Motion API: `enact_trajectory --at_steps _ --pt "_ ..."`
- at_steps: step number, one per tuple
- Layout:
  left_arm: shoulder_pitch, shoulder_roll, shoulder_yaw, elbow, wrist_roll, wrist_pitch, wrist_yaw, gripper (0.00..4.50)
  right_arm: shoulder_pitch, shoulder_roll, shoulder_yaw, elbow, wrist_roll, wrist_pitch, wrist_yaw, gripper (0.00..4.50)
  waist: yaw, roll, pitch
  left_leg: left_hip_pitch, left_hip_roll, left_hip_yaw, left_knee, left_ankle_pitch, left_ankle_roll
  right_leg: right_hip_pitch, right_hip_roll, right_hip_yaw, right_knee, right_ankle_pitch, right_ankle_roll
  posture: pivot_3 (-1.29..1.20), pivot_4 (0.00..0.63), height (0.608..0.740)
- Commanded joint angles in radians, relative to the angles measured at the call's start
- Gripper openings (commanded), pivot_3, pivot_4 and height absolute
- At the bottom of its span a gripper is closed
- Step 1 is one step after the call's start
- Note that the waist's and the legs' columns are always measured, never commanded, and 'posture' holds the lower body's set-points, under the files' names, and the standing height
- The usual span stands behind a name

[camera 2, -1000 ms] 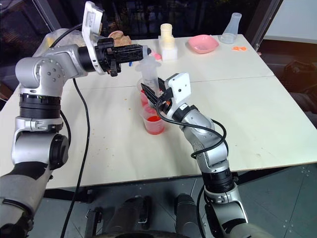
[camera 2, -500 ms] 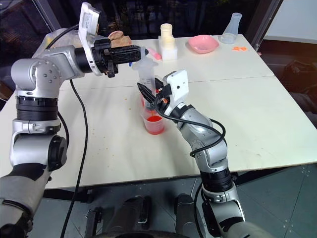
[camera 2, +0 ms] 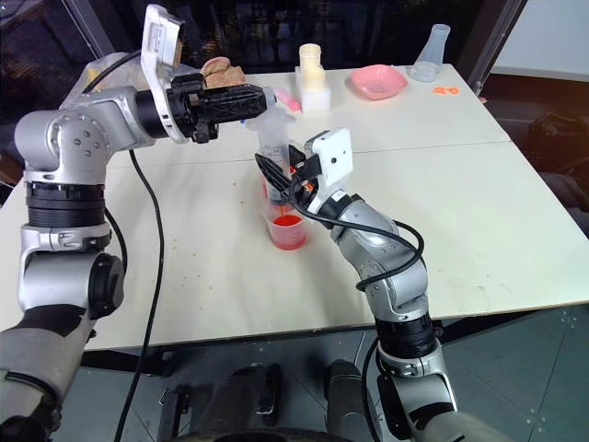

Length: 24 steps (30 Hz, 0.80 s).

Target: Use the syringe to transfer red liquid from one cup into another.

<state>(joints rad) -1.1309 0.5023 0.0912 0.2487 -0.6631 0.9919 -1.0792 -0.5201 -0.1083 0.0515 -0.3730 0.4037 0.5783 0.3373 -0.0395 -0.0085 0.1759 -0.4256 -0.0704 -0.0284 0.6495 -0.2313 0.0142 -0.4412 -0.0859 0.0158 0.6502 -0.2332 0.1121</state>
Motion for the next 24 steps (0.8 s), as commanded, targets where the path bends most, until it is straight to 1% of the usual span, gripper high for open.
enact_trajectory --at_steps 1,5,6,12,15,20,22,24 --pt "0.007 0.009 -0.023 -0.046 -0.021 0.012 -0.027 2.13 -0.059 0.007 -0.032 -0.080 0.038 -0.010 -0.018 1.44 0.000 0.000 0.000 0.000 0.000 0.000 0.000 0.000 0.000 0.000 0.000 0.000 0.000 0.000 0.000 0.00 0.150 0.740" --pt "0.011 0.043 -0.020 -0.036 0.000 -0.022 -0.037 3.06 -0.063 0.006 -0.038 -0.088 0.051 0.004 -0.029 1.44 -0.003 0.000 0.000 0.000 0.000 0.000 0.000 0.000 0.000 0.000 0.000 0.000 0.000 0.000 0.000 0.00 0.150 0.740" --pt "0.012 0.052 -0.019 -0.032 0.002 -0.028 -0.043 3.23 -0.064 0.006 -0.040 -0.089 0.053 0.007 -0.031 1.44 -0.004 0.000 0.000 0.000 0.000 0.000 0.000 0.000 0.000 0.000 0.000 0.000 0.000 0.000 0.000 0.00 0.150 0.740" --pt "0.027 0.140 0.014 0.001 0.016 -0.056 -0.044 3.23 -0.089 0.004 -0.066 -0.111 0.093 0.041 -0.062 1.44 -0.002 0.000 0.000 0.000 0.000 0.000 -0.001 0.000 0.000 0.000 0.000 0.000 0.000 0.000 0.000 0.00 0.150 0.740" --pt "0.072 0.181 0.048 -0.023 0.005 -0.051 -0.028 3.23 -0.145 -0.002 -0.120 -0.116 0.159 0.119 -0.106 1.44 -0.002 0.000 0.000 0.000 0.000 0.000 0.000 0.000 0.000 0.000 0.000 0.000 0.000 0.000 0.000 0.00 0.150 0.740" --pt "0.158 0.165 0.069 -0.131 -0.037 -0.034 -0.001 3.23 -0.246 -0.076 -0.219 -0.065 0.225 0.306 -0.189 1.44 0.006 0.000 0.000 0.000 0.000 -0.001 0.000 0.000 0.000 0.000 -0.002 0.001 0.000 0.000 0.000 0.00 0.150 0.740" --pt "0.241 0.164 0.026 -0.205 -0.009 -0.092 -0.018 3.23 -0.308 -0.112 -0.303 0.019 0.250 0.408 -0.248 1.44 0.007 0.000 0.000 0.000 0.000 -0.001 0.000 0.000 0.000 0.000 -0.002 0.001 -0.001 0.000 0.000 0.00 0.150 0.740" --pt "0.290 0.155 0.005 -0.247 0.002 -0.120 -0.017 3.23 -0.356 -0.156 -0.349 0.097 0.248 0.495 -0.287 1.44 0.011 0.000 0.000 0.000 0.000 0.000 -0.001 0.000 0.000 0.000 -0.003 0.002 -0.001 0.000 0.000 0.00 0.150 0.740"
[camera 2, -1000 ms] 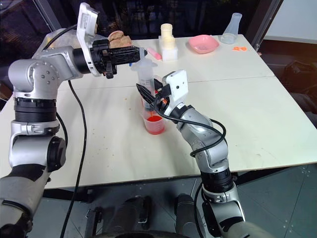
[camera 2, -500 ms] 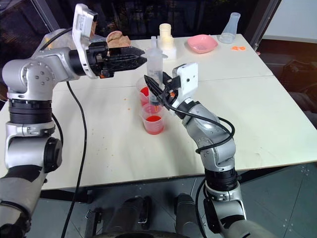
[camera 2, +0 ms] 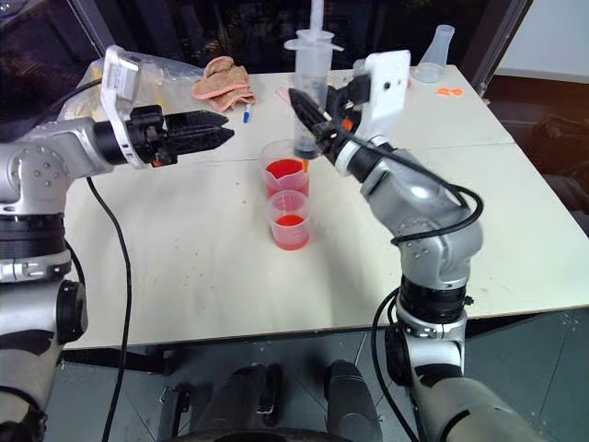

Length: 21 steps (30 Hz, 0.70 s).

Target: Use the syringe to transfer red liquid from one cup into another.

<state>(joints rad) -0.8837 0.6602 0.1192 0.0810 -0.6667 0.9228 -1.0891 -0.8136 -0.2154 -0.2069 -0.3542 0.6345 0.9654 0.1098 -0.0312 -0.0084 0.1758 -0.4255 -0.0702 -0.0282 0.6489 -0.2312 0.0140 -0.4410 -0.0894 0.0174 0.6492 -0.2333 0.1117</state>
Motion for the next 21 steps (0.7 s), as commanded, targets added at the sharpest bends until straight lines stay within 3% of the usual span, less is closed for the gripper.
enact_trajectory --at_steps 1,8,11,21 --pt "0.055 -0.011 -0.024 -0.092 0.004 -0.057 0.001 3.23 -0.089 -0.066 -0.112 0.123 0.013 0.151 -0.081 1.44 0.008 0.000 0.000 0.000 0.000 0.000 0.000 0.000 0.000 0.000 0.000 0.000 -0.001 0.000 0.000 0.00 0.150 0.740" --pt "0.098 -0.033 -0.026 -0.151 -0.013 -0.077 0.034 3.23 -0.272 -0.152 -0.135 0.395 -0.054 0.468 -0.155 1.44 0.011 0.000 0.000 -0.001 0.000 0.001 -0.001 0.000 0.000 -0.001 -0.001 0.000 -0.002 0.000 -0.001 0.00 0.150 0.740" --pt "0.115 -0.024 -0.034 -0.176 -0.007 -0.097 0.021 3.23 -0.333 -0.195 -0.050 0.481 -0.073 0.609 -0.103 1.44 0.010 0.000 0.000 -0.001 0.001 0.002 -0.002 0.000 0.000 -0.001 -0.001 0.000 -0.002 -0.001 -0.001 0.00 0.150 0.740" --pt "0.135 -0.010 -0.017 -0.219 -0.052 -0.078 0.023 3.23 -0.386 -0.216 0.072 0.767 -0.070 0.649 -0.105 1.44 0.013 0.000 0.000 -0.001 0.000 0.002 -0.001 0.000 0.001 0.000 0.000 0.000 -0.003 0.000 -0.001 0.00 0.150 0.740"
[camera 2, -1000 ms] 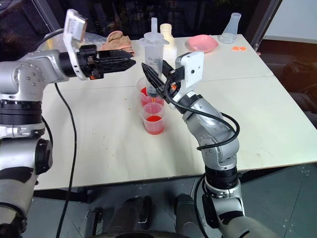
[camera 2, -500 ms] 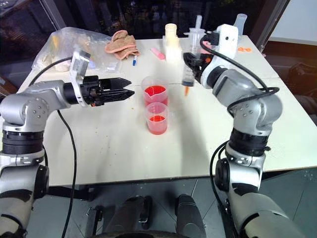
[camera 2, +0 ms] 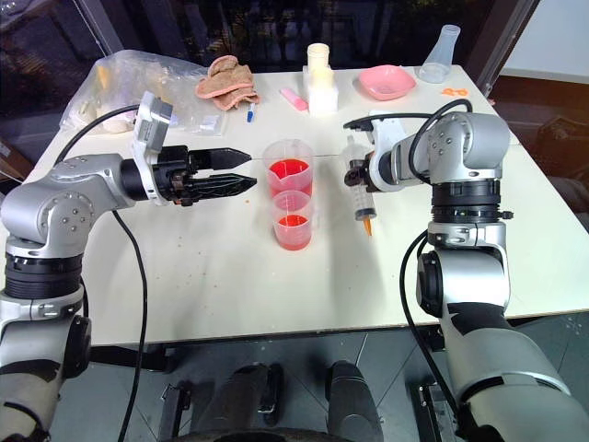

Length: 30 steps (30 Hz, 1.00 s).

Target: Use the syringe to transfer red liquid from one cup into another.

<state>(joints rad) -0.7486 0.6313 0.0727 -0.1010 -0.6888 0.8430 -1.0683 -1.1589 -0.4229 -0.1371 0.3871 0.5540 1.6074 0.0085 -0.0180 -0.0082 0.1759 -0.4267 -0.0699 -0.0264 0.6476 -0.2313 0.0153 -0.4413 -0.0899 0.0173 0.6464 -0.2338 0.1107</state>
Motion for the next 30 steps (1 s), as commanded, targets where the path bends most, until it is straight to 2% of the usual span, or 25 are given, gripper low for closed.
enact_trajectory --at_steps 1,6,14,20,21,25,30 --pt "0.000 0.020 0.032 -0.041 -0.034 0.005 0.005 3.23 -0.041 0.001 -0.001 0.040 0.000 0.007 -0.007 1.44 -0.001 0.000 0.000 0.000 0.000 0.000 0.000 0.000 0.000 0.000 0.000 0.000 0.000 0.000 0.000 0.00 0.150 0.740" --pt "-0.016 0.008 0.021 -0.058 -0.054 0.016 0.034 3.23 -0.053 0.049 -0.050 0.096 -0.095 0.007 -0.057 1.44 -0.003 0.000 0.000 0.000 0.000 0.000 0.000 0.000 0.000 0.000 0.001 0.000 0.000 0.000 0.000 0.00 0.150 0.740" --pt "-0.012 0.014 0.035 -0.072 -0.092 0.038 0.057 3.23 -0.038 0.104 -0.077 0.112 -0.186 0.007 -0.051 1.44 -0.003 0.000 0.000 0.000 0.000 0.000 0.000 0.000 0.000 0.000 0.002 0.000 0.000 0.000 0.000 0.00 0.150 0.740" --pt "-0.017 0.018 0.041 -0.068 -0.110 0.043 0.072 3.25 -0.032 0.104 -0.085 0.110 -0.219 0.006 -0.024 4.27 -0.002 0.000 0.000 0.000 0.000 0.000 0.000 0.000 0.000 0.000 0.002 0.000 0.000 0.000 0.000 0.00 0.150 0.740" --pt "-0.017 0.019 0.039 -0.068 -0.110 0.041 0.073 3.25 -0.032 0.103 -0.087 0.107 -0.221 0.007 -0.019 4.41 -0.002 0.000 0.000 0.000 0.000 0.000 0.000 0.000 0.000 0.000 0.002 0.000 0.000 0.000 0.000 0.00 0.150 0.740" --pt "-0.020 0.015 0.038 -0.061 -0.110 0.035 0.084 3.25 -0.034 0.088 -0.078 0.085 -0.222 0.007 -0.003 4.41 -0.003 0.000 0.000 0.000 0.000 0.000 0.000 0.000 0.000 0.000 0.002 0.000 0.000 0.000 0.000 0.00 0.150 0.740" --pt "-0.025 0.025 0.040 -0.060 -0.127 0.041 0.071 3.25 -0.023 -0.003 -0.026 -0.019 -0.151 0.007 0.046 4.41 0.000 0.000 0.000 0.000 0.000 0.000 0.000 0.000 0.000 0.000 0.002 0.000 0.000 0.000 0.000 0.00 0.150 0.740"
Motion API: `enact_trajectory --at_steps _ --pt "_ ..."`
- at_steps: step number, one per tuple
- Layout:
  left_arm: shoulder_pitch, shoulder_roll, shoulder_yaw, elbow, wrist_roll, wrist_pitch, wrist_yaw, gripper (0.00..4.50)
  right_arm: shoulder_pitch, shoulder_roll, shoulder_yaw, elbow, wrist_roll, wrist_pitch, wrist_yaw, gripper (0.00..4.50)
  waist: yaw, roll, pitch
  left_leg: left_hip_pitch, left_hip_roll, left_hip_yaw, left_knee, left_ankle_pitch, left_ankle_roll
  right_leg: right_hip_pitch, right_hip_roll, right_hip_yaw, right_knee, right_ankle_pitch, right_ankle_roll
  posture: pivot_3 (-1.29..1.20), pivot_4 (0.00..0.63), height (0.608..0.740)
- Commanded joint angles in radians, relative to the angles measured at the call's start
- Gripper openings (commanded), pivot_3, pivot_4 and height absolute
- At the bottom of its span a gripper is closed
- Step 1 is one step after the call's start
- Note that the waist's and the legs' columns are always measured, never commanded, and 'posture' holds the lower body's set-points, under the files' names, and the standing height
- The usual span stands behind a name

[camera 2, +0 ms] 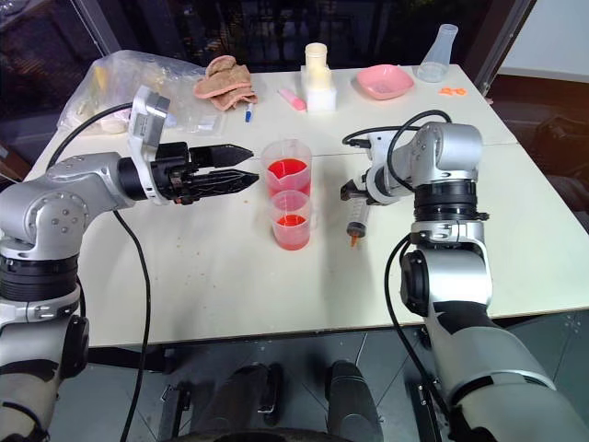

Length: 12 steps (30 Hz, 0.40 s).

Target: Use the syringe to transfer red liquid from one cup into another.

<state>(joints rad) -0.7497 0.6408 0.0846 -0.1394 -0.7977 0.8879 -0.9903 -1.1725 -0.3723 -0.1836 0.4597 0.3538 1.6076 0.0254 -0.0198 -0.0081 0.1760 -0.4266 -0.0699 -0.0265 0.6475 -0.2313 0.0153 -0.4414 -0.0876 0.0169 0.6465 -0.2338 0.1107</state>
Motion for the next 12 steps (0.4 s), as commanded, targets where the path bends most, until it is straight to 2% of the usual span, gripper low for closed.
enact_trajectory --at_steps 1,4,6,9,12 --pt "-0.023 0.024 0.029 -0.020 -0.019 -0.003 -0.014 3.25 -0.002 -0.096 0.044 -0.124 0.089 0.007 0.048 4.41 0.002 0.000 0.000 0.000 0.000 0.000 0.000 0.000 0.000 0.000 0.000 0.000 0.000 0.000 0.000 0.00 0.150 0.740" --pt "-0.025 0.054 0.031 -0.008 -0.017 0.000 -0.035 3.25 0.013 -0.243 0.125 -0.245 0.203 0.007 0.119 4.41 0.004 0.000 0.000 0.000 0.000 0.000 0.000 0.000 0.000 0.000 0.000 -0.001 -0.001 0.000 0.000 0.00 0.150 0.740" --pt "-0.023 0.064 0.031 -0.006 -0.019 -0.001 -0.041 3.25 0.018 -0.282 0.143 -0.260 0.257 0.007 0.121 4.41 0.002 0.000 0.000 0.000 0.000 0.000 0.000 -0.001 0.001 0.001 0.000 -0.001 -0.002 0.000 0.000 0.00 0.150 0.740" --pt "-0.022 0.109 0.036 0.021 -0.017 0.018 -0.067 3.25 -0.001 -0.486 0.200 -0.339 0.468 0.007 0.214 4.41 0.000 0.001 0.002 0.000 0.001 0.000 0.000 -0.001 0.001 0.002 0.000 -0.001 -0.003 0.000 0.000 0.00 0.150 0.740" --pt "-0.009 0.147 0.019 0.026 -0.001 0.009 -0.103 3.25 0.016 -0.614 0.224 -0.413 0.661 0.007 0.246 4.41 0.001 0.001 0.002 0.000 0.002 0.000 0.000 -0.001 0.002 0.002 0.000 -0.002 -0.004 0.000 0.000 0.00 0.150 0.740"
